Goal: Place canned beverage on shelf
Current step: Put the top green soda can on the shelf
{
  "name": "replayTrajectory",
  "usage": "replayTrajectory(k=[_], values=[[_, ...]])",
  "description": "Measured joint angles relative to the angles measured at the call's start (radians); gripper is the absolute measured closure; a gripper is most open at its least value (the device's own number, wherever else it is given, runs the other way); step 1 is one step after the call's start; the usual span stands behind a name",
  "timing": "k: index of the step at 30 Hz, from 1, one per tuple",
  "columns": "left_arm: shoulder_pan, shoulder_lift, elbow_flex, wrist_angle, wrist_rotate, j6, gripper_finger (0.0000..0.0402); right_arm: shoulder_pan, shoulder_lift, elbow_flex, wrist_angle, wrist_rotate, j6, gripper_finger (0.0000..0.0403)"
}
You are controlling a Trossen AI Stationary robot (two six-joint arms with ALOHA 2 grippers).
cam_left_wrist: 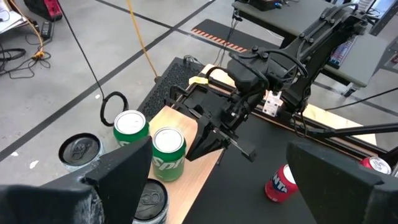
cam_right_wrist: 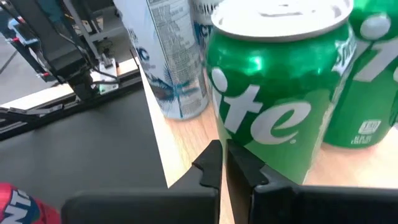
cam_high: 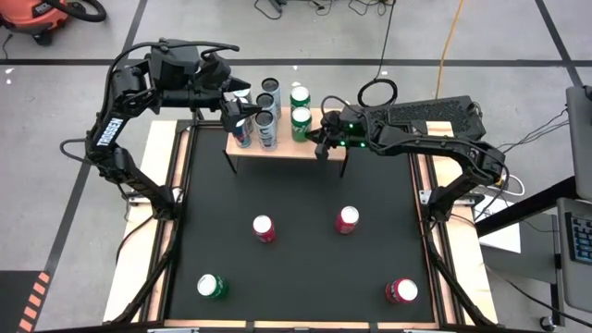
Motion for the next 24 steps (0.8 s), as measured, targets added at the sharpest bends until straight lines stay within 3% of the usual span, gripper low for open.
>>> replayTrajectory(k=[24], values=[[0.0, 0.0, 0.0, -0.001, 0.0, -0.006, 0.0031, -0.004, 0.043, 0.0, 0.045, 0.005, -0.004, 0.0403]])
